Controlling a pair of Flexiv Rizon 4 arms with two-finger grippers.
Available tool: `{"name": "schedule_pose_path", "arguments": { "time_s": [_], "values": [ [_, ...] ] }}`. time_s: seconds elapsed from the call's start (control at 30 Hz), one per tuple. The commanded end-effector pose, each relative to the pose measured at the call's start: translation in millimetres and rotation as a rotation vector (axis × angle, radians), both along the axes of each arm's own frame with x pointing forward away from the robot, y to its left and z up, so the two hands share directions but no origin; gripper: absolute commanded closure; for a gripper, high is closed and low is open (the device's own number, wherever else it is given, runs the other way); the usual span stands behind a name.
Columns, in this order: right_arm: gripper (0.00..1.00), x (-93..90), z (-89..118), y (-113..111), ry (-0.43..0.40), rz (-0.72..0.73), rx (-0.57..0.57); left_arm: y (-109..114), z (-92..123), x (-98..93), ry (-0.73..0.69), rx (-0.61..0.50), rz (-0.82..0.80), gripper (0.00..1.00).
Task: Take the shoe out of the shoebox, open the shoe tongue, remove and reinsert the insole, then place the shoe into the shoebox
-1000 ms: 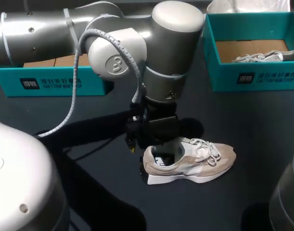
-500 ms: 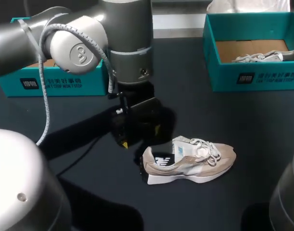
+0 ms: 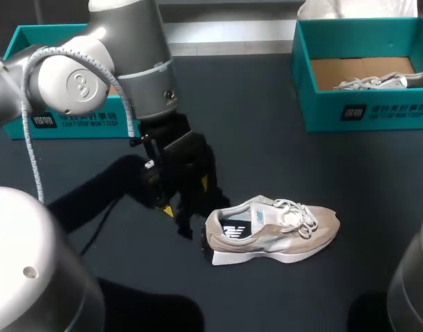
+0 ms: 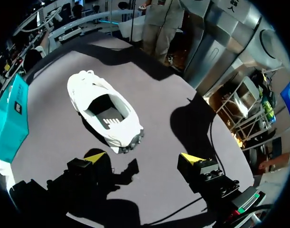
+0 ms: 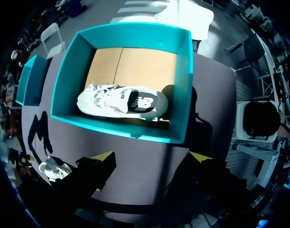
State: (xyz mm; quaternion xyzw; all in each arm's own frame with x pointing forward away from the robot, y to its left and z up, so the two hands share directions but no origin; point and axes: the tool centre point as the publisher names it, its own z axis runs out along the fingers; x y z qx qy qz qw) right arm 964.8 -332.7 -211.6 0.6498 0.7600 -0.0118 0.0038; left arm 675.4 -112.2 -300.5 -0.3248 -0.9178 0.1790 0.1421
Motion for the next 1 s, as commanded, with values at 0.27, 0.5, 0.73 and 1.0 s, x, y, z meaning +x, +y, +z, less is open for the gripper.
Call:
{"name": "schedule_pose_path", "arguments": {
  "time_s": [0.27, 0.5, 0.73, 1.0],
  "values": [
    [0.0, -1.2, 0, 0, -0.002, -0.001, -0.002, 26, -3, -11.5, 0.113, -0.515, 0.581, 0.0],
    [0.0, -1.2, 0, 0, -0.002, -0.001, -0.002, 19, -6, -23.1, 0.072, -0.579, 0.638, 0.0],
    [0.0, -1.2, 0, 0, -0.002, -0.001, -0.002, 17, -12, -33.6, -0.032, -0.709, 0.765, 0.0],
    [0.0, -1.2, 0, 0, -0.002, -0.001, -0.002, 16, -13, -34.4, -0.051, -0.721, 0.769, 0.0]
  ]
}}
